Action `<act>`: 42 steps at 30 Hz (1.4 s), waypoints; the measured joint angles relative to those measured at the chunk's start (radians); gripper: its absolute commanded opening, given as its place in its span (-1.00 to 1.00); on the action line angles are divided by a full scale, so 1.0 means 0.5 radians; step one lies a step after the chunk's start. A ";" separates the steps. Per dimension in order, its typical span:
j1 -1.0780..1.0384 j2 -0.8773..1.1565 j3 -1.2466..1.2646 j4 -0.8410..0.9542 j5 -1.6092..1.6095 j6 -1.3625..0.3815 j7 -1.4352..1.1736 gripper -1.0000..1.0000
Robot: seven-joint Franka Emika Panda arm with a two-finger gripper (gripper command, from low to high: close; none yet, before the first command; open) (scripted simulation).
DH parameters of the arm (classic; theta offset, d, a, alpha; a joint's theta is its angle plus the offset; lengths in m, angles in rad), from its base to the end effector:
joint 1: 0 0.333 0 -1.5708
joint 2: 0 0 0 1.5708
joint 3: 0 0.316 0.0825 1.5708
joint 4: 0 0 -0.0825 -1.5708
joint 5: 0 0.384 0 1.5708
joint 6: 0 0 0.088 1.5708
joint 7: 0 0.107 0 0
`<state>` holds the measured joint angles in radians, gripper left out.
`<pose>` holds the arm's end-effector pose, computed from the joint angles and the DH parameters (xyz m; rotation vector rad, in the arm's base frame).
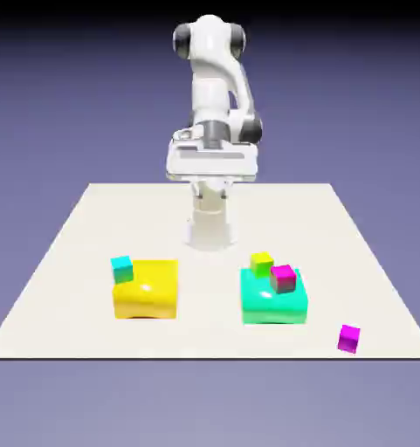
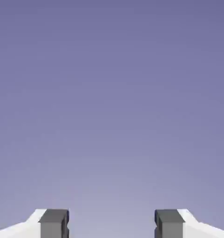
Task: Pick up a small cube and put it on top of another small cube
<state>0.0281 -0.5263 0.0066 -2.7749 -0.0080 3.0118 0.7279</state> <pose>0.4007 0.0145 0.4546 -2.5323 0.9033 -1.0053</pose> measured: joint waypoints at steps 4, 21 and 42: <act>0.107 0.290 0.044 0.233 -0.053 -0.167 -0.087 0.00; 0.561 1.522 0.229 1.223 -0.280 -0.877 -0.457 0.00; 0.810 2.223 0.327 1.786 -0.402 -1.295 -0.663 -1.00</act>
<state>0.4329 0.5851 0.1701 -1.8817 -0.2093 2.3641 0.3965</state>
